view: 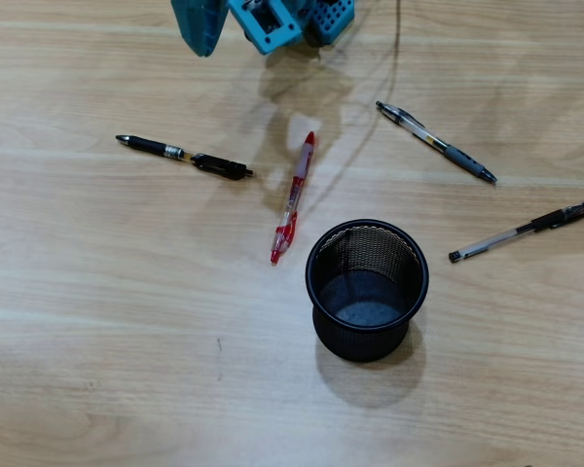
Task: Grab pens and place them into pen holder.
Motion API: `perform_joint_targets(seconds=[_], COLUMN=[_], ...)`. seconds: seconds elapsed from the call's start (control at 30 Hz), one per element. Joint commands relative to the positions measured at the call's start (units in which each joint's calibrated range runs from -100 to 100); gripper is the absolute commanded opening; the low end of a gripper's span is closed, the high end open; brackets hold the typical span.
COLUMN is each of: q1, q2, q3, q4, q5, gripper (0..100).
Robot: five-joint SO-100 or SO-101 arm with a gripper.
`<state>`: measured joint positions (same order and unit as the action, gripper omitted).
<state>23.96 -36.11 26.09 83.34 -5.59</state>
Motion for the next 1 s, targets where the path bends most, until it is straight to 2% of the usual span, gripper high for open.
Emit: perform_joint_targets(seconds=[0.0,0.2,0.57,0.77,0.83,0.97], q1=[-0.14,-1.97,1.96,2.05,2.42,2.69], q2=[3.96,8.21,23.07,24.35,24.86,24.86], q3=[-5.72,-10.52,-21.20,-22.47,-22.47,-22.56], q4=[-1.38,-1.38,-0.83,-1.29,-1.38,-1.56], q5=[-0.48,-0.43,-1.16,-1.21,-0.85,1.87], gripper=[3,3,3,3,6,20])
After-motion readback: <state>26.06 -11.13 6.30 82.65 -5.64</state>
